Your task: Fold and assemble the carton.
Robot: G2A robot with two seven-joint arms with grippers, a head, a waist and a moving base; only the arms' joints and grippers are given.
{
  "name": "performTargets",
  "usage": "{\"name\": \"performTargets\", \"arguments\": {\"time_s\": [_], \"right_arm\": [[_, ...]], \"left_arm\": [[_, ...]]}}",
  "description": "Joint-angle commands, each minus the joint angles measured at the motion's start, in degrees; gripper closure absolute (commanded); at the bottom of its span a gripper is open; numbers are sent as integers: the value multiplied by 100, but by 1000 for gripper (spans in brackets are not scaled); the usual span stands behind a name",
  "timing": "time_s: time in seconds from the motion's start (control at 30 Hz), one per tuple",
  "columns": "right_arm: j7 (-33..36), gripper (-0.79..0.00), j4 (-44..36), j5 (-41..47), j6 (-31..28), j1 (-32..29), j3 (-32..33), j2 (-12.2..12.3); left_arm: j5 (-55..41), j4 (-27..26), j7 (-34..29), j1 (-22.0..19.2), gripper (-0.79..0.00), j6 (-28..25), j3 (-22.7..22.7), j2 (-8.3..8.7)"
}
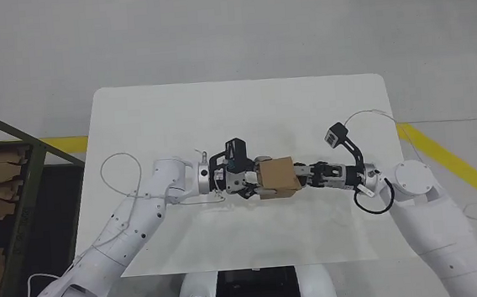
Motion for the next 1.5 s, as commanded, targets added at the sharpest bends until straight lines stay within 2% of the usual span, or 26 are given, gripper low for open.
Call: {"name": "performTargets", "arguments": {"time_s": [0.0,0.13,0.4,1.03,1.47], "right_arm": [[-6,-203,4,23,-12,-13,35,8],[12,-237,-13,88,-34,-66,127,29],[53,-185,-64,220,-87,-182,261,60],[48,-126,-157,273,-120,-393,337,104],[-81,-99,-241,157,-103,-315,214,94]], "left_arm": [[-34,41,18,4,-379,-1,-15,-1],[-97,97,57,22,-382,-3,-69,3],[-181,143,102,64,-379,2,-165,12],[-400,162,111,126,-372,104,-328,5],[-342,105,59,159,-379,148,-358,-4]]}}
